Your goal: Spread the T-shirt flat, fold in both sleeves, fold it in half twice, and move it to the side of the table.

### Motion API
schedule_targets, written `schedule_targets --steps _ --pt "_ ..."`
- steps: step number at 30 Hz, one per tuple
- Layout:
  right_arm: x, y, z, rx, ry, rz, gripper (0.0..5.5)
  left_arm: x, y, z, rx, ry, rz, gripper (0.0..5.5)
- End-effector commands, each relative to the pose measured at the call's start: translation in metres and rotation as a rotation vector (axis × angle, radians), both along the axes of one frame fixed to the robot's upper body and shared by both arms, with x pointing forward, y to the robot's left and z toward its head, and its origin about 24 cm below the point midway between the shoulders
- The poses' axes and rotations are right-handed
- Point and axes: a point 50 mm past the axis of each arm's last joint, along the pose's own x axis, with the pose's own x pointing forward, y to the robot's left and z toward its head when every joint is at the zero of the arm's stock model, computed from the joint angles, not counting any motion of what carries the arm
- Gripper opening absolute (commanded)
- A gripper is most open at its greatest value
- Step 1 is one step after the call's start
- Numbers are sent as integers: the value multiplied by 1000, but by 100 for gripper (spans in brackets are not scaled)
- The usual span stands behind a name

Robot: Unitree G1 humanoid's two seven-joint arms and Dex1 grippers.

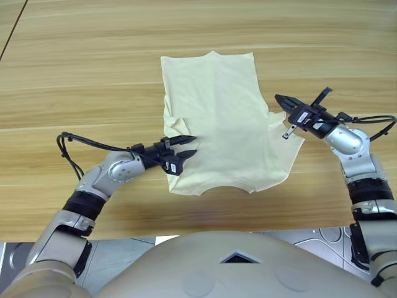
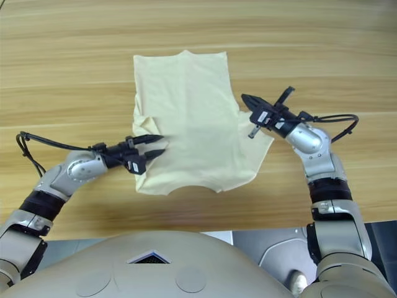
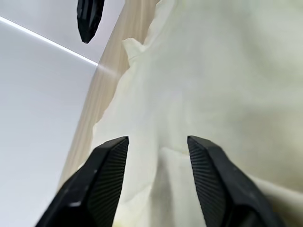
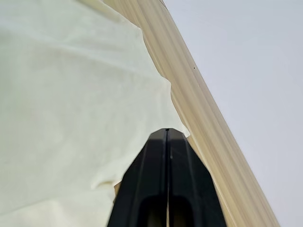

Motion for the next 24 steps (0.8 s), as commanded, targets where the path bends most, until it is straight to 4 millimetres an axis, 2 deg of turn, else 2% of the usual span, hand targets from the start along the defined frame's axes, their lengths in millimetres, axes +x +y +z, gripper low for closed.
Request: schedule_targets --steps 1,4,6,8,11,17,23,24 --pt "-1 -29 11 -125 -49 -117 0 -15 1 7 -67 91 -71 295" --pt "-1 -70 14 -403 -67 -315 0 -12 5 17 -127 85 -55 337" --pt "-14 -85 12 -520 -28 -334 32 -7 4 29 -206 36 -23 363" --pt "-34 -94 -2 -621 79 -302 57 -3 7 36 -241 4 7 385" --pt "-56 -90 -20 -674 204 -199 61 -2 10 37 -245 -11 30 428" --pt "-74 -70 -31 -622 274 -75 61 0 9 36 -242 -23 35 529" --pt "-77 -56 -34 -576 283 -27 61 0 8 35 -237 -20 34 538" --pt "-76 -56 -34 -576 282 -27 81 0 8 35 -237 -20 34 540"
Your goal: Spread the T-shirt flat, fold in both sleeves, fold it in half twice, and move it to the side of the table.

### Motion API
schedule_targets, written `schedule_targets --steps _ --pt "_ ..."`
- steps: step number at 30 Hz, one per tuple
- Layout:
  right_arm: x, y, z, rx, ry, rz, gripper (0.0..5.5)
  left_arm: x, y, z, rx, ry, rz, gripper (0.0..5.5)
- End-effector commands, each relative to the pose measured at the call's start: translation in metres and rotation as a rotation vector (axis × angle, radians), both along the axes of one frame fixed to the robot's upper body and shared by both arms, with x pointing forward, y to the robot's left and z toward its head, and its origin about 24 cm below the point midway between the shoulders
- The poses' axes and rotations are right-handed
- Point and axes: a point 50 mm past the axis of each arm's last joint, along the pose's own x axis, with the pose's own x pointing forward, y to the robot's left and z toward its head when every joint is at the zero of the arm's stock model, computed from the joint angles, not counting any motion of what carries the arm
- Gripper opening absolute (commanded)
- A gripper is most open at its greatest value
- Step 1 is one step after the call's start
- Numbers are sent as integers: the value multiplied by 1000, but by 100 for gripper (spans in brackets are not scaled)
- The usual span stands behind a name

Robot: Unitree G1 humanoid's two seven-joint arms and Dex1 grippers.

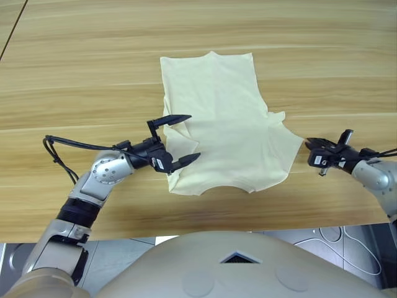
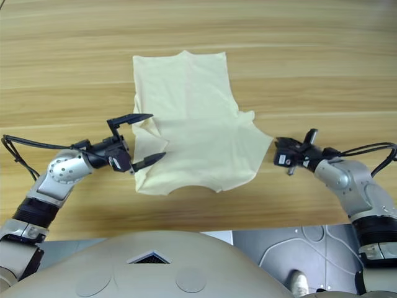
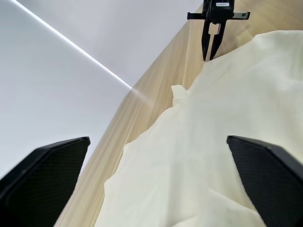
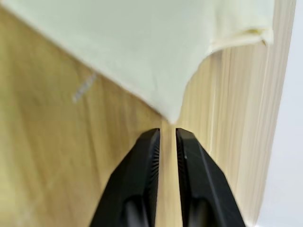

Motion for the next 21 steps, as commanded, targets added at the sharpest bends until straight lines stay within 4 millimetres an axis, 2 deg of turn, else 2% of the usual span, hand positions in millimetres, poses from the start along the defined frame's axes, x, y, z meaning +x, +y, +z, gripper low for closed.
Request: schedule_targets --steps 1,6,13,17,21 --pt "-6 5 -7 11 53 15 88 1 1 0 18 -9 -4 540" --pt "-2 5 -9 3 41 13 146 1 1 -1 22 -10 -4 540" --pt "0 4 -11 -4 30 11 146 2 1 -1 27 -38 2 540" --pt "1 4 -12 -4 32 10 95 3 0 -1 29 -51 1 540" --pt "1 5 -14 -4 39 13 17 3 0 -1 31 -63 -1 540"
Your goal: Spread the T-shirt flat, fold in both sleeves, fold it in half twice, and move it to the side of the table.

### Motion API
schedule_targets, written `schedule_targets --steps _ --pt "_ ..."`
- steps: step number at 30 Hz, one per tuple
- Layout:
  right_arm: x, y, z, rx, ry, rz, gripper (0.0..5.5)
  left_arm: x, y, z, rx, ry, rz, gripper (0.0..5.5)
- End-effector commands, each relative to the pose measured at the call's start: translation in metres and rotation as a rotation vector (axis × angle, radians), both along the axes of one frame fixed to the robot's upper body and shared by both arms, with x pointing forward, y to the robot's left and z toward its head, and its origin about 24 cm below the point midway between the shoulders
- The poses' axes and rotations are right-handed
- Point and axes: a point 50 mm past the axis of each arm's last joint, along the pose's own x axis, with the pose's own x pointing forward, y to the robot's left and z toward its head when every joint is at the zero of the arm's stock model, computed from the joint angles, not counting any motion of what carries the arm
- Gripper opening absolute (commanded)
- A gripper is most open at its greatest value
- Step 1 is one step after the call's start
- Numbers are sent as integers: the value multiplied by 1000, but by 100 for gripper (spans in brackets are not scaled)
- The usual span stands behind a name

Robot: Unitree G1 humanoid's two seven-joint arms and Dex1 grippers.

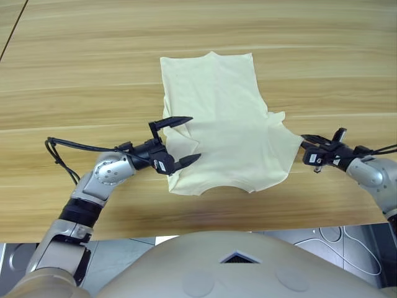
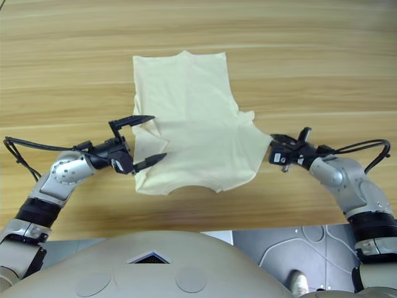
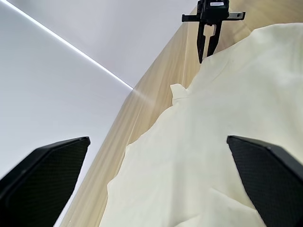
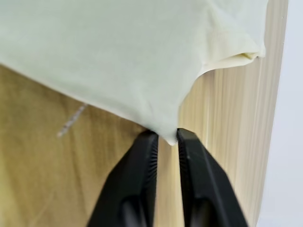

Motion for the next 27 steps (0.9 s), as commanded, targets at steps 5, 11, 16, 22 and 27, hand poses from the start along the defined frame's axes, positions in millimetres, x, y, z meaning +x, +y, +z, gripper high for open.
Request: schedule_targets --steps 5,11,16,22,27 --pt "-5 1 -11 -16 55 0 3 2 0 2 12 -37 -3 540" --pt "1 9 4 54 -50 33 3 2 -1 2 8 -43 -6 540" --pt "2 29 30 169 -161 123 3 1 0 2 7 -48 -5 540" --pt "-3 37 34 182 -157 175 3 1 -1 2 5 -48 -10 540" --pt "-4 51 31 187 -130 240 3 1 -2 2 4 -48 -12 540"
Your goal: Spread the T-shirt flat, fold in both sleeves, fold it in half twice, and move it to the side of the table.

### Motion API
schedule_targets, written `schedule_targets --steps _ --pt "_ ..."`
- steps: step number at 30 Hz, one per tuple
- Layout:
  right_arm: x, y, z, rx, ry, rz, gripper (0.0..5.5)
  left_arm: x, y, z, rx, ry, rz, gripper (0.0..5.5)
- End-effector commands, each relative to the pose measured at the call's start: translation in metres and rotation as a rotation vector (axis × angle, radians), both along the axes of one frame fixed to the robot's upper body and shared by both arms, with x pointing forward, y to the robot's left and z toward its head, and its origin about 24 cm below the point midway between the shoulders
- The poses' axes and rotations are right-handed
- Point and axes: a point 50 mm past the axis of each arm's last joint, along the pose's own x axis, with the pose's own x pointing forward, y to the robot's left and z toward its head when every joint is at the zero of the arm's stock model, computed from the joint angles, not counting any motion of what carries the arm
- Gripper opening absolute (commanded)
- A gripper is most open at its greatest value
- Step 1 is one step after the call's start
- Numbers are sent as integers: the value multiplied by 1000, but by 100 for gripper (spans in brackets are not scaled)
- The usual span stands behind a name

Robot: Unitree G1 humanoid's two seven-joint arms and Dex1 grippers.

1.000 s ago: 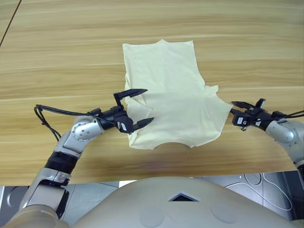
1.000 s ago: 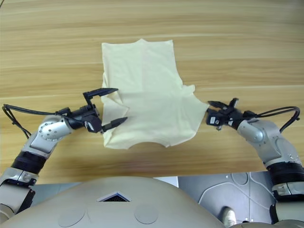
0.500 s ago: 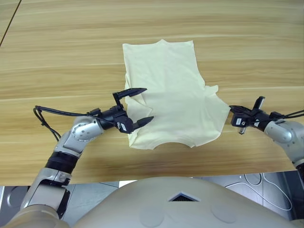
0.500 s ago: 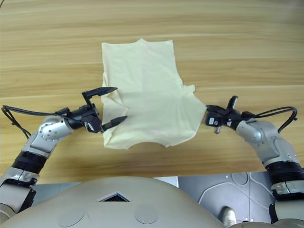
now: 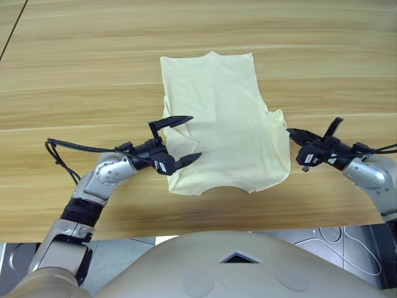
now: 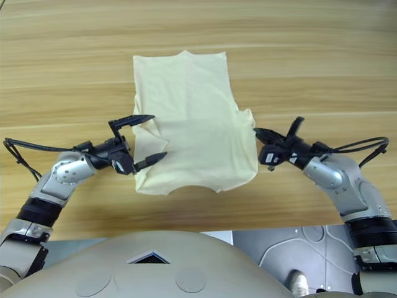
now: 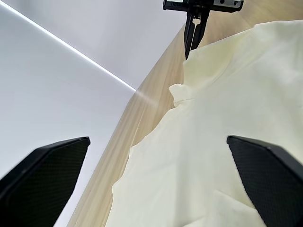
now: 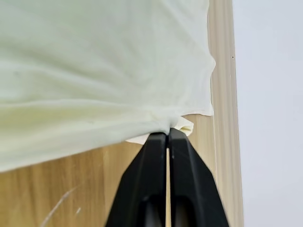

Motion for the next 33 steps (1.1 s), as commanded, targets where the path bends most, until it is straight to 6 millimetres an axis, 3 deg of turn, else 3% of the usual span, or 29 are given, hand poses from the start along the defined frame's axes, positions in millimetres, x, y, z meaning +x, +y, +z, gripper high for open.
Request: schedule_targets --steps 1,20,33 --pt "0 12 -1 -2 15 60 3 2 -1 2 6 -15 -9 540" --pt "17 54 5 -4 -7 240 3 3 -5 2 -5 -22 -17 540" --pt "25 78 -11 -33 46 299 3 4 -6 2 -7 -24 -20 540"
